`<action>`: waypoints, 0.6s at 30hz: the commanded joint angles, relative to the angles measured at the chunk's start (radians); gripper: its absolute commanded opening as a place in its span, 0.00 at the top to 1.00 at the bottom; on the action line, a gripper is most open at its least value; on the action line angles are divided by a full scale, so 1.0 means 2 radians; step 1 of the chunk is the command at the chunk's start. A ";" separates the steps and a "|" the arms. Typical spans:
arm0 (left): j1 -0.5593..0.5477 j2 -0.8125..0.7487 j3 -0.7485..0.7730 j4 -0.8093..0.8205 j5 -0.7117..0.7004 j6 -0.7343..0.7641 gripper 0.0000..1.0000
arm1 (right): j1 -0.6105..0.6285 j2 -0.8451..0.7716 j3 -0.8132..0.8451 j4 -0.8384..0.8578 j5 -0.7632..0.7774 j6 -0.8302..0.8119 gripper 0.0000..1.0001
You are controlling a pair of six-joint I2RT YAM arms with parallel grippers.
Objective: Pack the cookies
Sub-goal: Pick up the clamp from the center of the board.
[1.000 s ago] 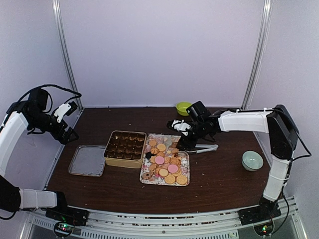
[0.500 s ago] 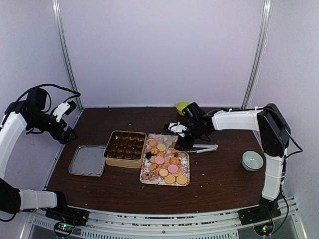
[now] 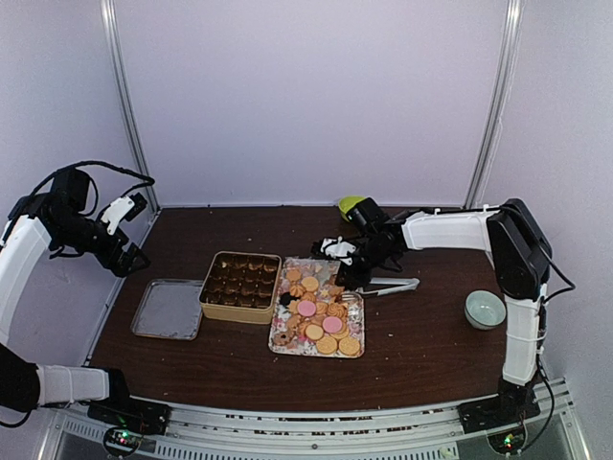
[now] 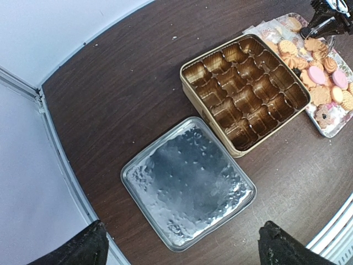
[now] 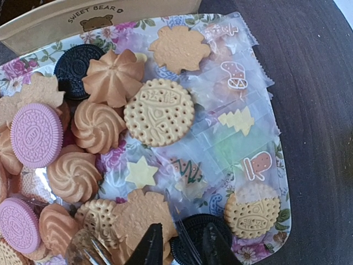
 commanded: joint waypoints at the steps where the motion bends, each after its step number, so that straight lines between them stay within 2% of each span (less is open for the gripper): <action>1: -0.003 -0.010 0.015 0.004 0.005 0.011 0.02 | -0.003 0.003 0.012 -0.003 0.000 -0.005 0.79; 7: -0.003 -0.014 0.012 0.004 0.005 0.013 0.02 | -0.003 0.002 0.017 -0.003 0.006 -0.007 0.99; 18: -0.004 -0.018 0.014 0.004 0.019 0.018 0.02 | -0.002 -0.029 0.005 0.013 0.031 -0.004 1.00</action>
